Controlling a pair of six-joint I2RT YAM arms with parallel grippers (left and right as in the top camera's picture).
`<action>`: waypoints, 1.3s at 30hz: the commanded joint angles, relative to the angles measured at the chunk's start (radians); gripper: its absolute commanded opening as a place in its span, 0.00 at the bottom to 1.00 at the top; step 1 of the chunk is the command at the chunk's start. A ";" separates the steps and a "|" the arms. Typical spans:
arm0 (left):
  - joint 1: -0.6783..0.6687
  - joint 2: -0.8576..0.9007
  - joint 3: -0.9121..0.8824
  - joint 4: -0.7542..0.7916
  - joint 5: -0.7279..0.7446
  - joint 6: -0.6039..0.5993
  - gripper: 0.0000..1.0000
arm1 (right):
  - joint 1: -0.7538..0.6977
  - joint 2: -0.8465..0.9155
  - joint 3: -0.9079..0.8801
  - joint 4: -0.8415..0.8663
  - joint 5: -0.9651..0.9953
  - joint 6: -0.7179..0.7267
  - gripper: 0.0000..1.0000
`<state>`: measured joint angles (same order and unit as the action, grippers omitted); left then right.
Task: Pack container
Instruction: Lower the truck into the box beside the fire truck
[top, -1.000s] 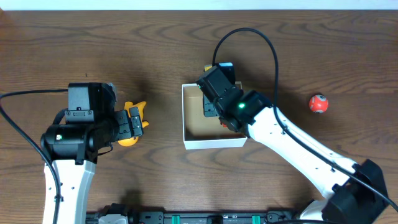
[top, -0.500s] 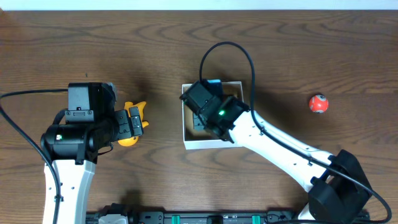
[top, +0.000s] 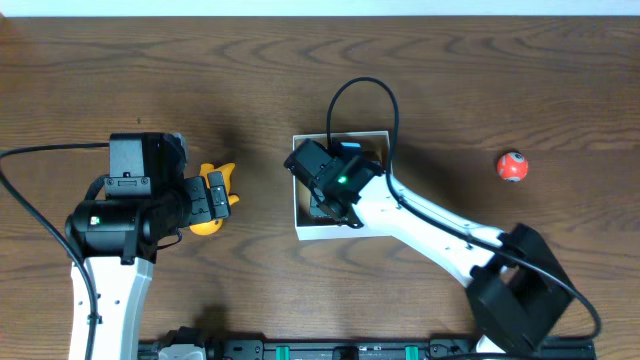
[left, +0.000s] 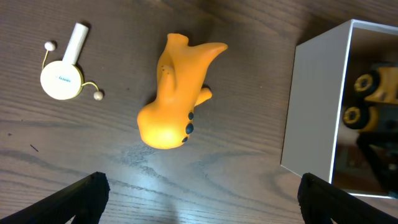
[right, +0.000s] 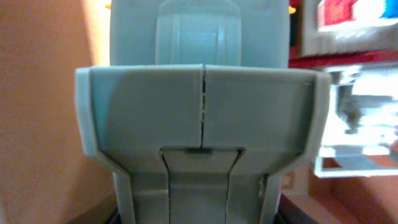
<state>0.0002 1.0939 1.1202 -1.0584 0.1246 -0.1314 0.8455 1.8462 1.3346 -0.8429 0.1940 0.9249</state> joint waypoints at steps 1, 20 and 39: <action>0.007 0.003 0.014 -0.003 0.000 -0.005 0.98 | -0.002 0.036 0.024 -0.001 0.008 0.028 0.01; 0.007 0.003 0.014 -0.003 -0.001 -0.005 0.98 | -0.031 0.037 0.037 -0.003 0.069 -0.018 0.49; 0.007 0.003 0.014 -0.011 -0.001 -0.005 0.98 | -0.074 0.025 0.053 0.002 0.057 -0.066 0.61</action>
<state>0.0002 1.0939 1.1198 -1.0668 0.1246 -0.1314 0.7761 1.8854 1.3609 -0.8433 0.2249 0.8936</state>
